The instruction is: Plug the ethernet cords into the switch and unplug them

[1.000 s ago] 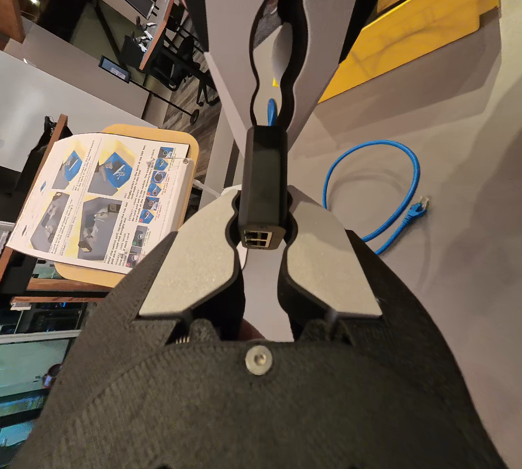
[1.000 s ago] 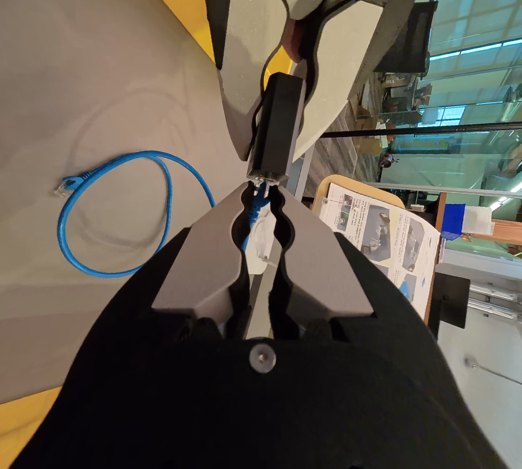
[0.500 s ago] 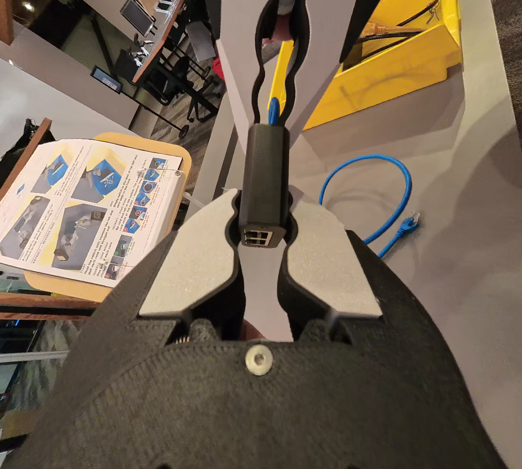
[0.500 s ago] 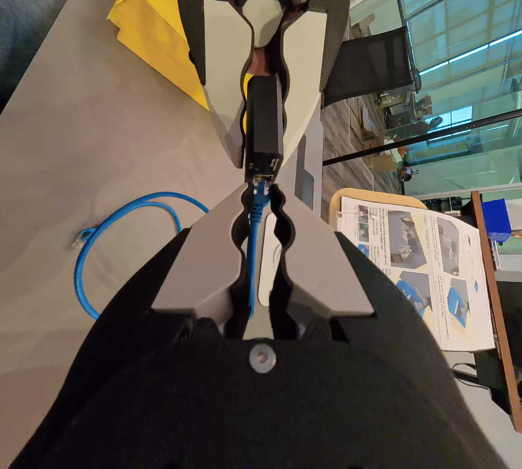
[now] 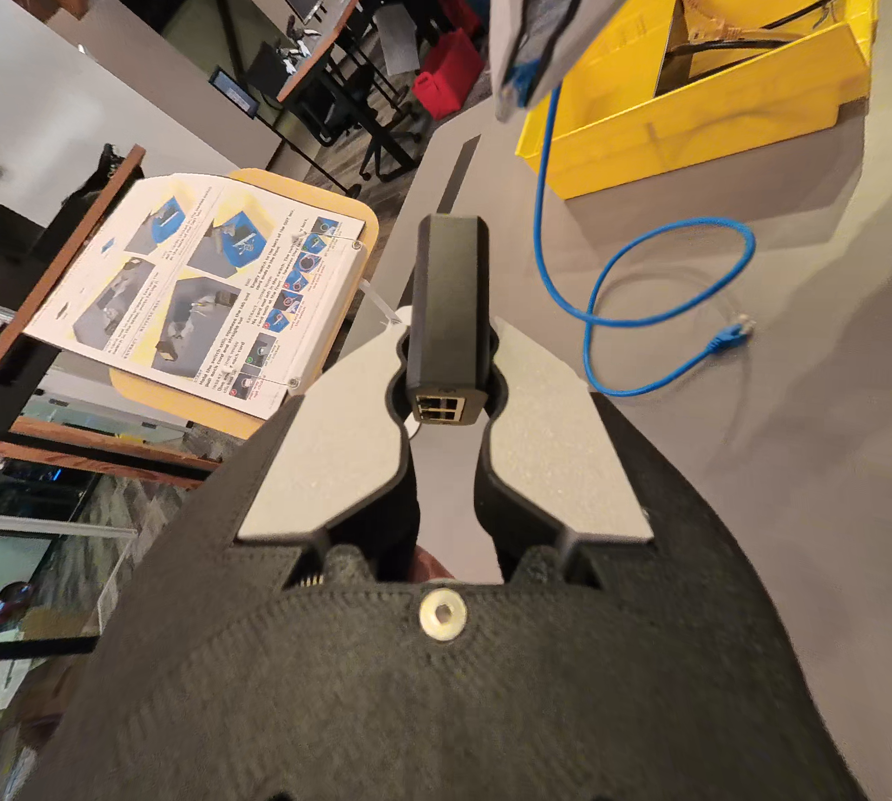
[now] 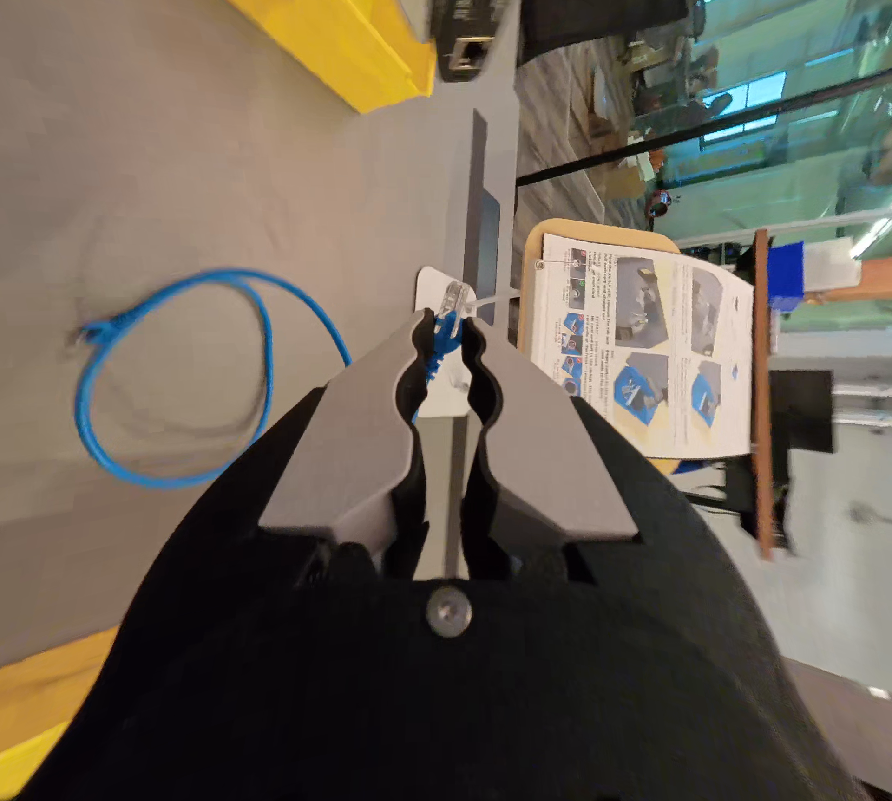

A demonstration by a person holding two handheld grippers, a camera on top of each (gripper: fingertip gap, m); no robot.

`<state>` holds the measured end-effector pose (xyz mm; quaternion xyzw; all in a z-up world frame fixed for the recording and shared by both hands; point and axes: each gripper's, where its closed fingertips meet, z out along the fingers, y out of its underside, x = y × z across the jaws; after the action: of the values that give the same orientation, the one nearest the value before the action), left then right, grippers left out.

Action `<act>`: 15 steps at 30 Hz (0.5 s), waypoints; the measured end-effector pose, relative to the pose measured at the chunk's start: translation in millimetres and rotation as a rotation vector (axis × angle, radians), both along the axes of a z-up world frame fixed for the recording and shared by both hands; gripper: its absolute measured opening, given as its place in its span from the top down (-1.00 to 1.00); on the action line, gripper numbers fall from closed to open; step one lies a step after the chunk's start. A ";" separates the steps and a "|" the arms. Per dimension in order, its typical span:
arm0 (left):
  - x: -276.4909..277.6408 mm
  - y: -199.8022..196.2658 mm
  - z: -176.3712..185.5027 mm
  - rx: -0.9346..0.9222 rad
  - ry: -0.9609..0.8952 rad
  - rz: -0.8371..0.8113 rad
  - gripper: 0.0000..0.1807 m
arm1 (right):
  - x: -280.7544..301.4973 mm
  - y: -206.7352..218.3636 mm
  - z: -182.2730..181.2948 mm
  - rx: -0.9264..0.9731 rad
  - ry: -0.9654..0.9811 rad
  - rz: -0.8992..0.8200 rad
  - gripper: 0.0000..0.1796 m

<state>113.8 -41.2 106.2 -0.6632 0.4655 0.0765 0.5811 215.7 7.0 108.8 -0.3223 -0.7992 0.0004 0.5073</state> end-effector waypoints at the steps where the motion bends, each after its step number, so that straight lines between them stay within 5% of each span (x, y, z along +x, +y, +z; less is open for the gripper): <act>1: -2.4 0.3 -1.5 0.004 0.011 0.019 0.72 | 2.8 3.8 7.0 -0.056 0.044 -0.003 0.90; 6: -5.5 -5.0 -12.3 0.005 0.030 0.038 0.72 | 35.0 44.2 60.2 -0.108 0.216 -0.152 0.89; 15: -11.8 -2.3 -26.7 -0.010 0.061 0.076 0.72 | 126.5 80.9 200.2 0.102 0.399 -0.469 0.88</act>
<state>102.1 -43.5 79.4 -0.6805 0.4581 0.1165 0.5599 342.2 88.0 309.1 -0.4655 -0.5867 -0.0932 0.6560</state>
